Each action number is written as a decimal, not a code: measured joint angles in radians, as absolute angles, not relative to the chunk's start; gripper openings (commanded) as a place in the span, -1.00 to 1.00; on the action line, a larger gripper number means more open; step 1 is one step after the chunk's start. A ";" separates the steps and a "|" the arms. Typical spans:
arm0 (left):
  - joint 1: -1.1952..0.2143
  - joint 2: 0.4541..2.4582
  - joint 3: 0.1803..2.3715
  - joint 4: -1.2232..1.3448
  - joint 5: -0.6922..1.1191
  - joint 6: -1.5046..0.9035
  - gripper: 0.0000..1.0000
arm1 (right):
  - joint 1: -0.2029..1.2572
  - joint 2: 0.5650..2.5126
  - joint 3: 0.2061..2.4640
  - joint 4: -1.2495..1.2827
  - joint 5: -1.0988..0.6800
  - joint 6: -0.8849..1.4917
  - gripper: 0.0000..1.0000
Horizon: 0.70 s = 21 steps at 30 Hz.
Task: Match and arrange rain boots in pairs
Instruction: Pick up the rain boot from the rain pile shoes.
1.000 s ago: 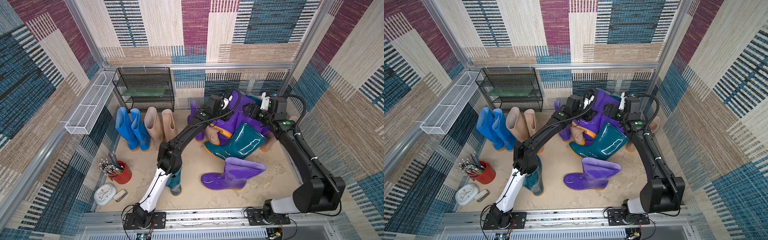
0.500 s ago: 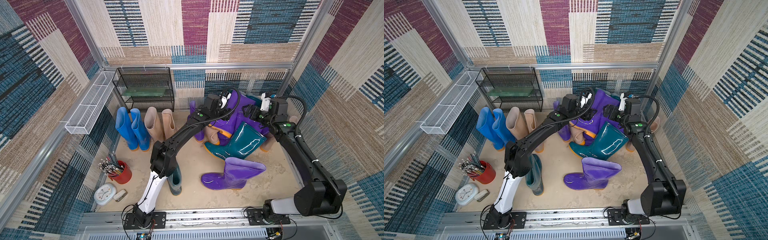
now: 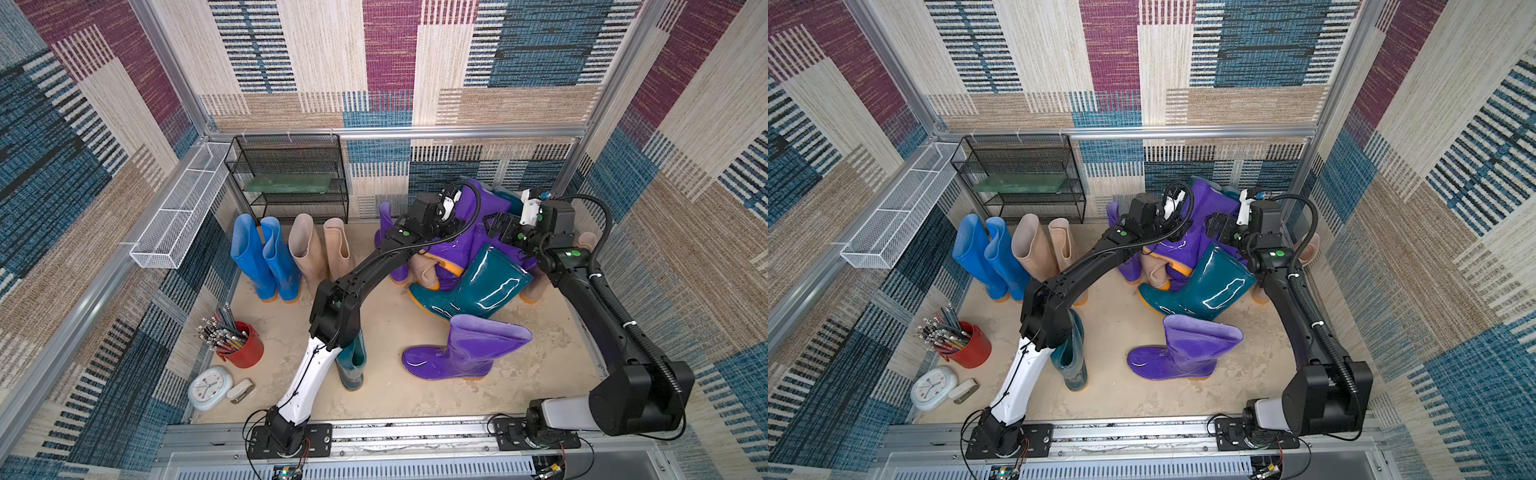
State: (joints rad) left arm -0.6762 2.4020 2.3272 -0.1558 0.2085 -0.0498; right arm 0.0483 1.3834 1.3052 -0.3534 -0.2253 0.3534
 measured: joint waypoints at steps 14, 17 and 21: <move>-0.675 2.309 2.317 -0.183 0.253 -0.048 -1.00 | 0.051 1.383 1.319 -0.335 -0.271 0.355 0.94; -0.675 2.270 2.335 -0.201 0.243 -0.038 -1.00 | 0.059 1.375 1.338 -0.335 -0.283 0.362 0.95; -0.674 2.217 2.358 -0.200 0.241 -0.023 -1.00 | 0.065 1.347 1.359 -0.331 -0.307 0.364 0.97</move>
State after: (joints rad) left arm -0.6743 2.2173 2.3585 -0.2005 0.2413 -0.0231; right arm 0.0647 1.3468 1.3590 -0.3309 -0.3069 0.3645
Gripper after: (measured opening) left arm 0.079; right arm 0.981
